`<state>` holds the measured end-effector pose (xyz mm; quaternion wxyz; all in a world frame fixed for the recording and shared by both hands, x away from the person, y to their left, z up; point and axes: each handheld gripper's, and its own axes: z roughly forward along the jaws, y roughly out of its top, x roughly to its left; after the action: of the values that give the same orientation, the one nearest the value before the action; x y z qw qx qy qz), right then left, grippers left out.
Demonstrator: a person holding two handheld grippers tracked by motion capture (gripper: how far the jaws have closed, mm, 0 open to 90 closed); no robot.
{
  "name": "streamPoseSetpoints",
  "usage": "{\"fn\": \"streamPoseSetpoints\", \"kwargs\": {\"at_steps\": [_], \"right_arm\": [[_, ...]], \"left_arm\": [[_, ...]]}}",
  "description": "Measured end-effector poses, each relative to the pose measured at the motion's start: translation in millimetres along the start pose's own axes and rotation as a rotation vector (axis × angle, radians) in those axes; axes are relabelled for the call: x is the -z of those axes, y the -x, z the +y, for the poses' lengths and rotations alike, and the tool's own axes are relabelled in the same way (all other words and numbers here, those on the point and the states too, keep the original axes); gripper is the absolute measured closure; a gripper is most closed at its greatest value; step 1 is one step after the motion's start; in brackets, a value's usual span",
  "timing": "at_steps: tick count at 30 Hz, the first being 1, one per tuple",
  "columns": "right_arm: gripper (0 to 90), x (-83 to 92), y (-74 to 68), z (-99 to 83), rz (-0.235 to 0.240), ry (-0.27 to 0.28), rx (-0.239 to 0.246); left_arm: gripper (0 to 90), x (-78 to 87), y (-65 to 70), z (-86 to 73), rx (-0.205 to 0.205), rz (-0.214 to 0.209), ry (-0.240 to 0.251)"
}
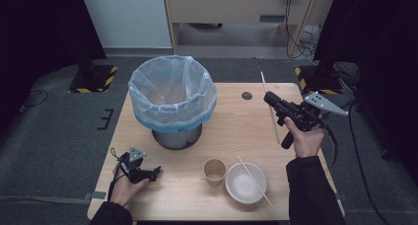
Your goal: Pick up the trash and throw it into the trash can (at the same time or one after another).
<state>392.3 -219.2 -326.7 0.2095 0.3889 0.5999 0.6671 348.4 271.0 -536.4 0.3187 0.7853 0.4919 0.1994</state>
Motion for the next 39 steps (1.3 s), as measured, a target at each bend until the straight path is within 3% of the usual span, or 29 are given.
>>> {"fn": "streamPoseSetpoints", "kwargs": {"at_steps": [7,18,39], "right_arm": [[85.7,-11.3,-4.2,14.0,0.019,0.041,-0.002],[85.7,-41.6,-23.3,39.1,0.065,0.089,0.020],[85.8,-89.0,-53.0,63.3,0.125,0.117,0.060]], "left_arm": [[0.0,0.0,0.0,0.0,0.000,0.000,0.000],[0.0,0.0,0.0,0.0,0.000,0.000,0.000],[0.0,-0.5,0.6,0.4,-0.002,-0.006,0.002]]}}
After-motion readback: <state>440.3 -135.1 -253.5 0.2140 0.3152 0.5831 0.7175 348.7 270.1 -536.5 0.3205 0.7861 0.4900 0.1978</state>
